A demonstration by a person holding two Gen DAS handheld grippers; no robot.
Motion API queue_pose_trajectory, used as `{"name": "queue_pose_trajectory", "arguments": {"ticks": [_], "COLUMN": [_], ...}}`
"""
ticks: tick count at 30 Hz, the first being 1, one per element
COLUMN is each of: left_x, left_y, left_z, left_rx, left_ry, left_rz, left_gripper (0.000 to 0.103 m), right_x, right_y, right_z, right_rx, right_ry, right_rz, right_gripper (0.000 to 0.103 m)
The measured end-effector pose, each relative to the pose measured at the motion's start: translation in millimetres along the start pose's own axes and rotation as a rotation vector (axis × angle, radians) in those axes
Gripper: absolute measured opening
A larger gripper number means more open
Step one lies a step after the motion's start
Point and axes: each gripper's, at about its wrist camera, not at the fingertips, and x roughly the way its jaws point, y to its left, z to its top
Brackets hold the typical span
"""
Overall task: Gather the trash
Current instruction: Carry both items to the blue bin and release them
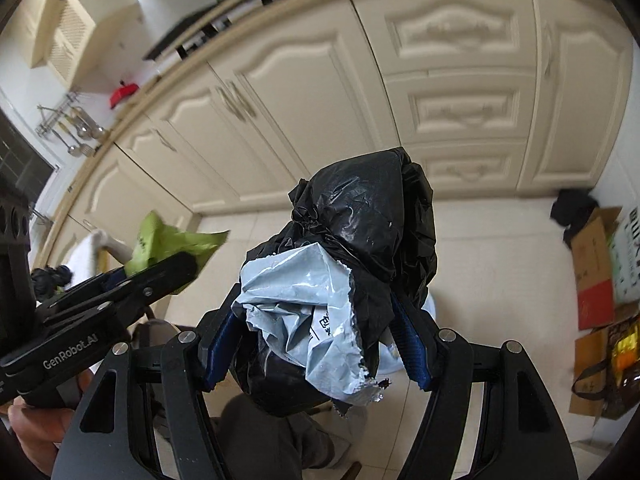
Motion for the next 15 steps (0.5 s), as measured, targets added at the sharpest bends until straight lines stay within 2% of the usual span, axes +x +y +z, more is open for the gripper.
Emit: {"name": "queue_pose_trajectory", "arguments": {"ticks": [6,9,10,11,12,15], "left_x": [80,117,125,130,132,137], "left_y": [15,30,32,37,43,43], "left_z": [43,55,60,64,69,77], "left_rx": [-0.032,-0.047,-0.05,-0.06,-0.065,-0.056], "left_ry": [0.113,0.173,0.184,0.187,0.179,0.177], "left_rz": [0.009,0.063,0.076,0.081,0.09,0.116], "left_gripper": [0.043,0.063,0.08,0.091,0.094,0.099], "right_x": [51,78,87,97,103,112], "right_y": [-28,-45,-52,-61,-67,-74], "right_z": [5,6,5,3,1,-4], "right_rx": [0.039,0.072,0.088,0.117,0.144,0.179], "right_ry": [0.063,0.103,0.112,0.128,0.131,0.133], "right_rz": [0.01,0.0,-0.007,-0.008,0.005,0.034], "right_gripper": [0.071,0.075,0.083,0.088,0.094,0.103]}}
